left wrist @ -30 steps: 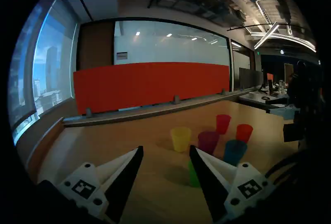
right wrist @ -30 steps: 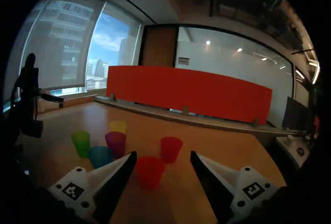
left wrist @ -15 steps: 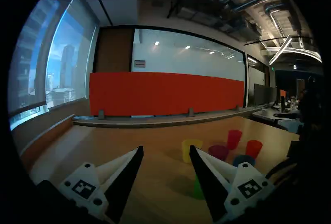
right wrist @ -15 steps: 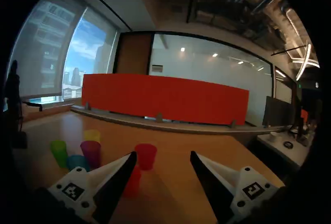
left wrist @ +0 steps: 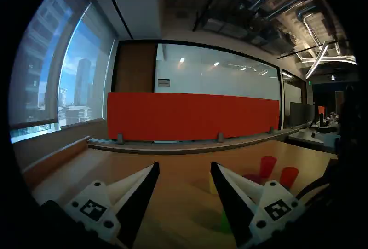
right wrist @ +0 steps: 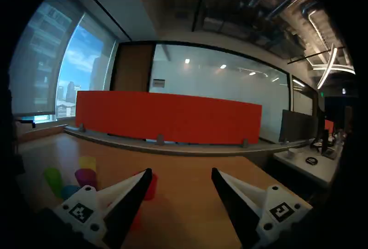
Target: Pour water
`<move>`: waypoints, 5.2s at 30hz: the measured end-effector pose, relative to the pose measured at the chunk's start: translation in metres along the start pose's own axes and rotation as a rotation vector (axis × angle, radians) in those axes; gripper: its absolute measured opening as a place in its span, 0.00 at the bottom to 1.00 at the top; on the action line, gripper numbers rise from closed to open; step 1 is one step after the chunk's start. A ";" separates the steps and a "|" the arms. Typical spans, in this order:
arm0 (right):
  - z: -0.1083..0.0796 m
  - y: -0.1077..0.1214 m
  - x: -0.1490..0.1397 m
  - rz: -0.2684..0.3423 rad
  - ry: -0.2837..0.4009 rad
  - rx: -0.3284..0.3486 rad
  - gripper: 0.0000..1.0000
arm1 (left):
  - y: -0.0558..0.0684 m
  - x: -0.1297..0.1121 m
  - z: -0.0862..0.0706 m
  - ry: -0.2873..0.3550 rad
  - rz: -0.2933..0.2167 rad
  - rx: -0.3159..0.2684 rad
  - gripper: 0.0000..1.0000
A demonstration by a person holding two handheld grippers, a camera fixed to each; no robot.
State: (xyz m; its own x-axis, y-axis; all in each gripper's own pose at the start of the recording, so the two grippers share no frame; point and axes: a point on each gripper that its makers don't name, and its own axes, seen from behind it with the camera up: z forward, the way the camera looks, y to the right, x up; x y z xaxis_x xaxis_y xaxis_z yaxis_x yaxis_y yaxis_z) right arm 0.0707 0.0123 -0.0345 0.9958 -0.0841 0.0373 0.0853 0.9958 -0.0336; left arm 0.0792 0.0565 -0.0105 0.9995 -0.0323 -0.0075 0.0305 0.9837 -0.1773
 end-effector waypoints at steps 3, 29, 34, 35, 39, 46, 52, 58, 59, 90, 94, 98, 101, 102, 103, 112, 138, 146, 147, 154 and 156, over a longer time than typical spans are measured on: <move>0.002 0.004 0.001 0.009 0.001 -0.019 1.00 | -0.004 0.000 0.002 0.009 0.016 0.033 0.82; -0.001 0.017 -0.009 0.056 -0.070 -0.097 1.00 | -0.048 -0.043 -0.004 0.025 0.047 0.178 0.82; -0.003 0.022 -0.004 0.067 -0.066 -0.112 1.00 | -0.055 -0.053 -0.005 0.024 0.021 0.181 0.82; -0.003 0.023 -0.003 0.069 -0.064 -0.115 1.00 | -0.057 -0.055 -0.005 0.022 0.019 0.182 0.82; -0.004 0.022 -0.002 0.067 -0.063 -0.117 1.00 | -0.060 -0.060 -0.005 0.018 0.020 0.188 0.82; -0.003 0.019 0.000 0.060 -0.066 -0.117 1.00 | -0.062 -0.064 -0.003 0.017 0.012 0.185 0.82; -0.002 0.017 0.001 0.059 -0.066 -0.114 1.00 | -0.066 -0.070 -0.001 0.008 0.006 0.193 0.82; -0.002 0.013 0.005 0.060 -0.063 -0.107 1.00 | -0.067 -0.072 0.000 -0.005 0.016 0.194 0.82; -0.002 0.013 0.005 0.060 -0.062 -0.106 1.00 | -0.067 -0.073 0.001 -0.007 0.019 0.196 0.82; -0.006 0.008 0.005 0.011 -0.013 -0.079 1.00 | -0.065 -0.079 0.001 -0.010 0.031 0.200 0.82; -0.004 0.007 0.000 -0.011 -0.003 -0.069 1.00 | -0.066 -0.079 0.001 -0.010 0.031 0.200 0.82; -0.001 0.002 -0.002 -0.018 0.013 -0.050 1.00 | -0.066 -0.078 0.001 -0.010 0.031 0.200 0.82; 0.001 -0.003 0.001 -0.009 0.040 -0.035 1.00 | -0.065 -0.078 0.001 -0.010 0.032 0.200 0.82; 0.002 -0.004 0.001 -0.003 0.047 -0.029 1.00 | -0.065 -0.078 0.001 -0.010 0.031 0.200 0.82; 0.002 -0.005 0.001 0.002 0.054 -0.024 1.00 | -0.065 -0.078 0.001 -0.010 0.031 0.200 0.82; 0.010 -0.007 -0.005 0.049 0.090 -0.005 1.00 | -0.066 -0.078 0.000 -0.010 0.031 0.200 0.82; 0.032 -0.026 -0.055 0.050 0.056 0.037 1.00 | -0.065 -0.078 0.000 -0.010 0.031 0.200 0.82; 0.037 -0.024 -0.063 0.063 0.048 0.031 1.00 | -0.066 -0.078 0.000 -0.010 0.031 0.200 0.82; 0.037 -0.023 -0.063 0.064 0.048 0.029 1.00 | -0.065 -0.078 0.000 -0.010 0.031 0.200 0.82; 0.039 -0.019 -0.067 0.073 0.046 0.021 1.00 | -0.065 -0.078 0.001 -0.010 0.031 0.200 0.82; 0.039 -0.019 -0.068 0.073 0.044 0.020 1.00 | -0.065 -0.078 0.001 -0.010 0.031 0.200 0.82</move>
State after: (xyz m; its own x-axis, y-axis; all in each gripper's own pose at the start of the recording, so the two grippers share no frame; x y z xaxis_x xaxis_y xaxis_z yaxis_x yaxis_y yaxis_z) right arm 0.0004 0.0007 0.0024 0.9999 -0.0120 -0.0082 0.0119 0.9998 -0.0150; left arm -0.0011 -0.0050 0.0023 1.0000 -0.0002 0.0002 0.0002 0.9998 0.0216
